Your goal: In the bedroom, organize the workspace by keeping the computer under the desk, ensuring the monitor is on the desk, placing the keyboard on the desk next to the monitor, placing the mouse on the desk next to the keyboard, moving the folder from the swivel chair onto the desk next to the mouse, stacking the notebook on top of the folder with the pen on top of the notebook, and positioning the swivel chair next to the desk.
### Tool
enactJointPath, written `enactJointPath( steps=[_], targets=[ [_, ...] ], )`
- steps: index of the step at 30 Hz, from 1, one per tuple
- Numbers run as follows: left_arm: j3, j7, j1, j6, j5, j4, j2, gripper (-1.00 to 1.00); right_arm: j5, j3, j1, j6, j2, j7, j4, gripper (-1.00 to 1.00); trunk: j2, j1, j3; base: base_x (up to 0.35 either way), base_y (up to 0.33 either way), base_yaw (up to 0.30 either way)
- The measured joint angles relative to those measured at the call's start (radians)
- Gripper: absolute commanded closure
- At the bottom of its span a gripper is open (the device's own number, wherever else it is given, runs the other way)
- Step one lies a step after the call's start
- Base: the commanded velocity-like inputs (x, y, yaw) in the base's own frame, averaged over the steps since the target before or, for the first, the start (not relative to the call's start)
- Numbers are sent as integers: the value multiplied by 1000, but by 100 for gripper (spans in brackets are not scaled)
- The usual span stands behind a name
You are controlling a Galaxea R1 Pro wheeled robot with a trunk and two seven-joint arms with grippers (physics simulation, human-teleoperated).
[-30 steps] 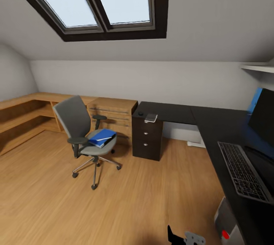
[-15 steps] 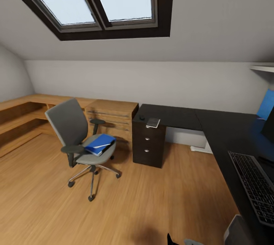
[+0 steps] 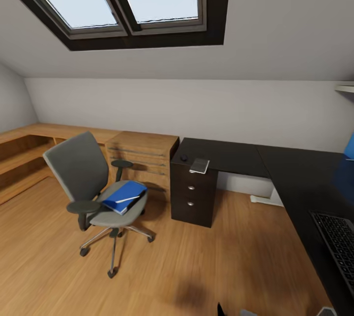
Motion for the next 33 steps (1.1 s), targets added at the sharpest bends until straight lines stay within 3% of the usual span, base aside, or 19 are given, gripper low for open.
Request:
enactJointPath(
  steps=[3,6,9,17,18,19,33],
  targets=[
    [0,0,0,0,0,0,0,-100,-1,-1,-2,0,-7,0,0,-100,0,0,0,338,0,0],
    [0,0,0,0,0,0,0,-100,-5,-3,-4,2,-36,-1,0,-100,0,0,0,337,0,0],
    [0,0,0,0,0,0,0,-100,-6,-3,-5,-4,-47,0,0,-100,0,0,0,337,0,0],
    [0,0,0,0,0,0,0,-100,-4,-4,-5,-30,-47,1,-1,-100,0,0,0,337,0,0],
    [0,0,0,0,-1,0,0,-100,-4,-2,-5,-92,-43,1,0,-100,7,-4,3,336,0,0],
    [0,0,0,0,-1,0,0,-100,-5,-2,-5,-101,-43,1,0,-100,14,-8,6,336,0,0],
    [0,0,0,-1,-2,0,0,-100,-6,-1,-5,-122,-39,1,0,-100,112,-61,50,336,0,0]
  ],
)
